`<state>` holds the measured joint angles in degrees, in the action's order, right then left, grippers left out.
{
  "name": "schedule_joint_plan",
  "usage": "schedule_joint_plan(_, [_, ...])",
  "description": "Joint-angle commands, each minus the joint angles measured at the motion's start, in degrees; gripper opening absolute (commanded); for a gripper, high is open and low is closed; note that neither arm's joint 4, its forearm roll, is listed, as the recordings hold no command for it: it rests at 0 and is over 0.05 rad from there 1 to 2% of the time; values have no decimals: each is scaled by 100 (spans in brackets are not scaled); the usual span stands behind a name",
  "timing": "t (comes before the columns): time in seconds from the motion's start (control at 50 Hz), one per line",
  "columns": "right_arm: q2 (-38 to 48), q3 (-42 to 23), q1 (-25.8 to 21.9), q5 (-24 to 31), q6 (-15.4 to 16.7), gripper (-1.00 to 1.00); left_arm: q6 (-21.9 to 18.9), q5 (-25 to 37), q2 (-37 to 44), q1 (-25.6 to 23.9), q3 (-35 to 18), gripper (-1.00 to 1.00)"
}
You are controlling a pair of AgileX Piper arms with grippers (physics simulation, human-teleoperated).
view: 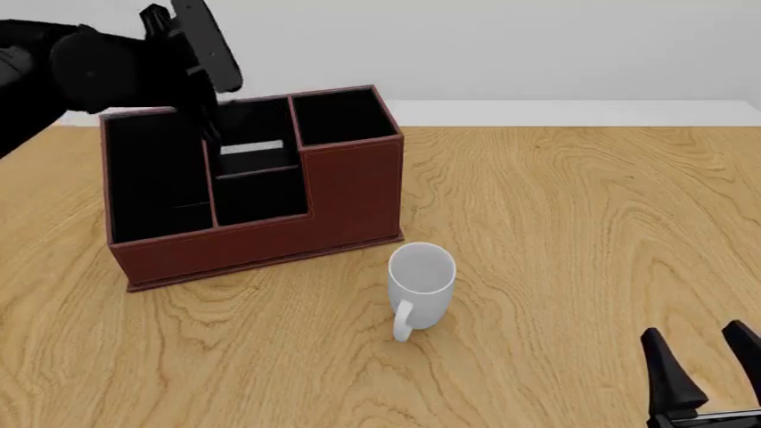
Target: Pick up the book and place it in the front compartment of the caddy.
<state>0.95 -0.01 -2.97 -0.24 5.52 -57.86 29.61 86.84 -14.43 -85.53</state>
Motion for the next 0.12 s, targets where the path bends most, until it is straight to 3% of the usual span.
schedule_joint_plan(0.02, [-69, -1, -19, -13, -96, 100, 461, 261, -1557, -359, 973, 100])
schedule_joint_plan(0.12, [-74, -2, -14, -28, -129, 100, 600, 376, -2108, -552, 1357, 100])
